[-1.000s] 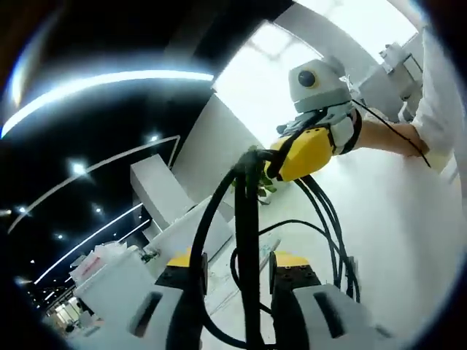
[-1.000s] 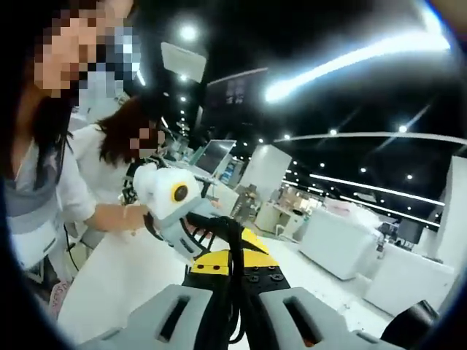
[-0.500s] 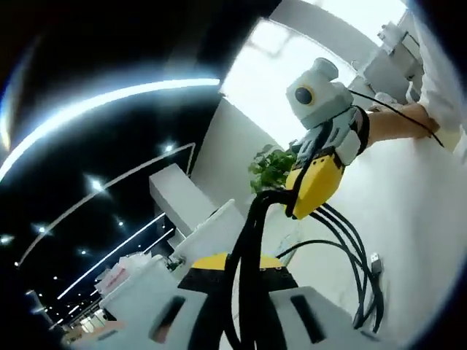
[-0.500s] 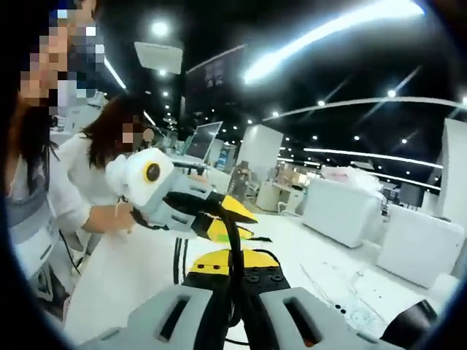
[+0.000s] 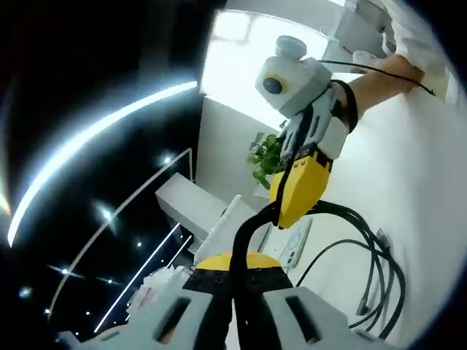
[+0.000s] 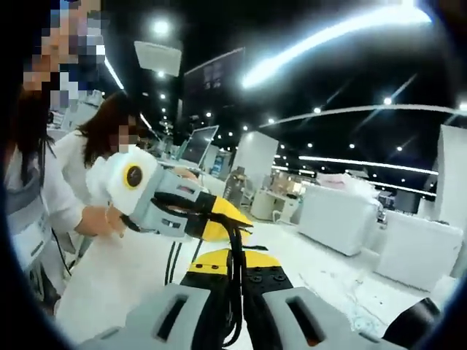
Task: Coil the Type-C to USB data cable on the desktop and secure it with Velcro straps.
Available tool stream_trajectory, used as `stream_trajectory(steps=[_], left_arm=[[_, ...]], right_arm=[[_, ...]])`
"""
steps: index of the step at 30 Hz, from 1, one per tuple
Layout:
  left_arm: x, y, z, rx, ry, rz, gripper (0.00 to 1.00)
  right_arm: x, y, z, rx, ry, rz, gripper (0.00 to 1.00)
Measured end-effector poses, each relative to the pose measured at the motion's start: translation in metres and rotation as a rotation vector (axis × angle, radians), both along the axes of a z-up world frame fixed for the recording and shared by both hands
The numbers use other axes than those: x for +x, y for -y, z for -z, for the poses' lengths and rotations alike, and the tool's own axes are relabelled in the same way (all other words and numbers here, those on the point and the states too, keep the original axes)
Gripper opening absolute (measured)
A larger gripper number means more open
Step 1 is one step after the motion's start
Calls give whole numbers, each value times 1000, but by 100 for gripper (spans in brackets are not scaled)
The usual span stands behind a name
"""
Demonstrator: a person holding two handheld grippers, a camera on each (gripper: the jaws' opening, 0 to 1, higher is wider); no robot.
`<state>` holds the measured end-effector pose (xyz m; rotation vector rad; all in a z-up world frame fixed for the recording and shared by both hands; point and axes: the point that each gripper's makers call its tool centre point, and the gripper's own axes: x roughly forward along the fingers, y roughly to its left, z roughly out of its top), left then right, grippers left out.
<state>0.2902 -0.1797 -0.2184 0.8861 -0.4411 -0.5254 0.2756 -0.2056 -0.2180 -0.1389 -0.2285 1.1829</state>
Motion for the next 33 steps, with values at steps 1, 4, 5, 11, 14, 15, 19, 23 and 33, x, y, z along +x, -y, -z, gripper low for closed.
stream_trajectory(steps=[1,4,5,11,14,15,19,23,33], left_arm=[[2,-5,-3,-7,8,-22,4],[6,-21,-12,-58,2,-67,4],[6,-26,-16,-79,6,-73,4],[1,-41,-35,-146,47,-94,4],[-7,-44,-45,-153,85,-95,4],[-10,-45,-50,-160,102,-94,4],[-24,-48,-68,-199,157,-75,4],[-34,-51,-80,-227,189,-59,4],[-53,-46,-93,-269,226,-1,4]], right_arm=[[0,4,-4,48,-63,-19,9],[20,32,-25,225,-185,22,10],[31,42,-24,252,-223,57,10],[90,54,71,127,-565,216,23],[87,37,105,93,-706,164,24],[84,31,111,82,-727,148,25],[69,8,124,33,-764,81,30],[61,-6,143,-84,-725,87,31],[39,-36,157,-225,-642,8,5]])
